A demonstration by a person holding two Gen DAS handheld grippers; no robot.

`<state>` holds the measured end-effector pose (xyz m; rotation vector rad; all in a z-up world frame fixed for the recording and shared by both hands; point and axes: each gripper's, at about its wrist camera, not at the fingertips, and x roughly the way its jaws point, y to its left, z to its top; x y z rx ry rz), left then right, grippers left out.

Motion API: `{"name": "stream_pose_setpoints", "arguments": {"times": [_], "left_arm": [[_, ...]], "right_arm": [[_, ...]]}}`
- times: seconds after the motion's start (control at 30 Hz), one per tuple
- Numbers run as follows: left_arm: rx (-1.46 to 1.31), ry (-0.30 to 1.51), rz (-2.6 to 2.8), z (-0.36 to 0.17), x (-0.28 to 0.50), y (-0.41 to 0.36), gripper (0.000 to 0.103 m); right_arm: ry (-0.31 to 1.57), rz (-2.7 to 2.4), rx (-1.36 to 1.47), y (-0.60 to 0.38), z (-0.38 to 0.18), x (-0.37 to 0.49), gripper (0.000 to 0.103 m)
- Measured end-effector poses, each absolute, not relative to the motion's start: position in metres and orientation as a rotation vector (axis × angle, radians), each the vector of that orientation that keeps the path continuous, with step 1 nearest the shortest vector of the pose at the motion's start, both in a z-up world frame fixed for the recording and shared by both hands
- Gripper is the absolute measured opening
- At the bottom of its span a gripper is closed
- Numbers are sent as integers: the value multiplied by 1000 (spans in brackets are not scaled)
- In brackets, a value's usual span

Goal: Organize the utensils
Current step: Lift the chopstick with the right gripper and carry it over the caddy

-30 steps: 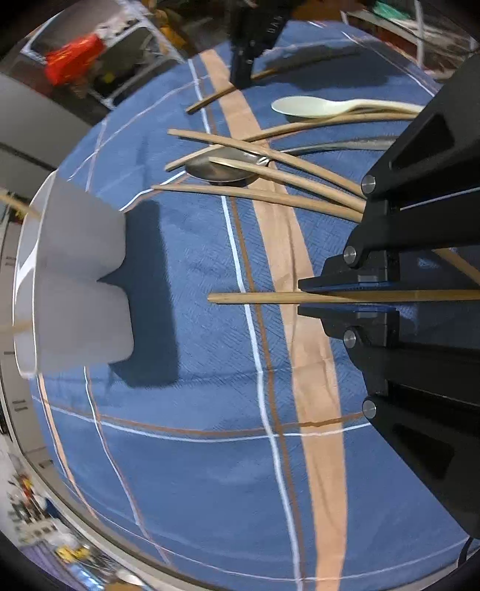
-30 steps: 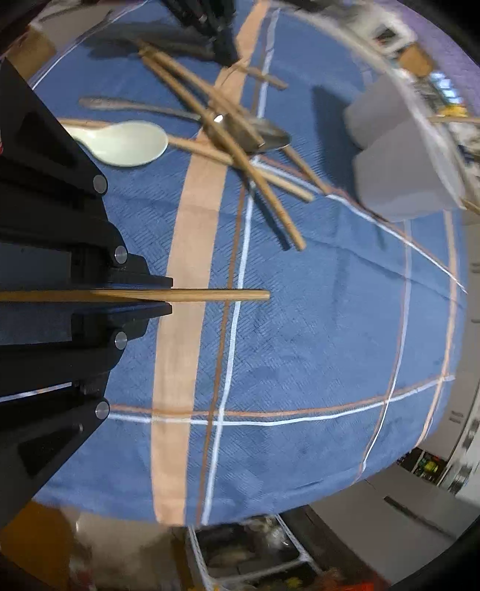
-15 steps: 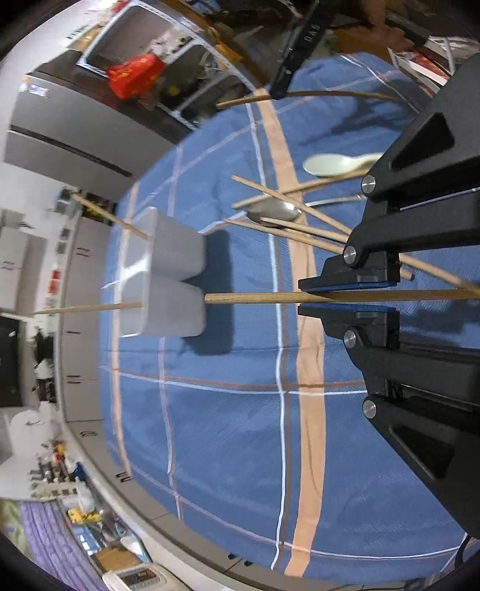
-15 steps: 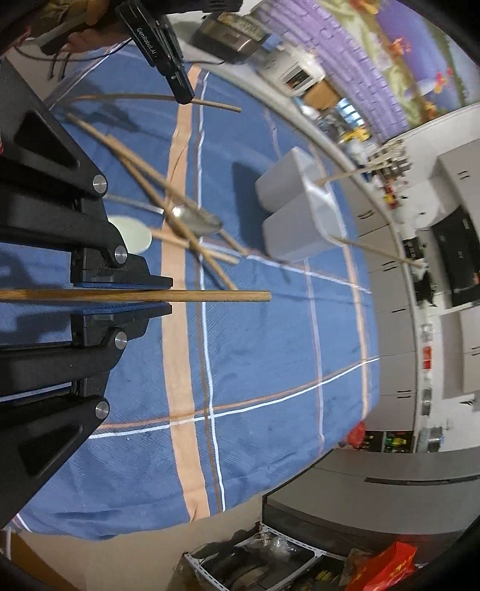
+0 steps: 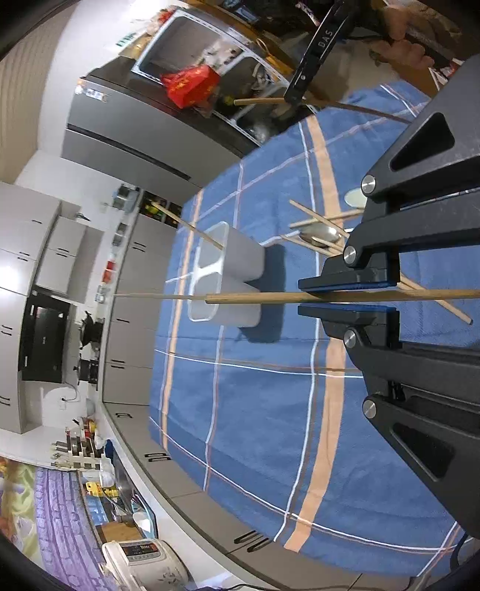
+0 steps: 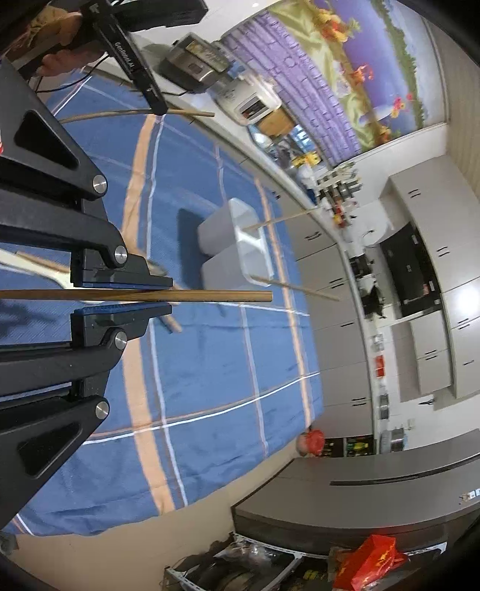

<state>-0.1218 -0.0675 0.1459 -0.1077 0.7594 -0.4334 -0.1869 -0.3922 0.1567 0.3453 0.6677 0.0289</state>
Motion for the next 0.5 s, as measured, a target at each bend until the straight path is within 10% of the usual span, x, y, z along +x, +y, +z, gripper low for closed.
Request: {"name": "stream_pose_setpoints", "arguments": {"times": [0.5], "left_arm": [[-173, 509, -433, 239, -38, -78, 5]], "right_arm": [[450, 47, 395, -376, 234, -102, 7]]}}
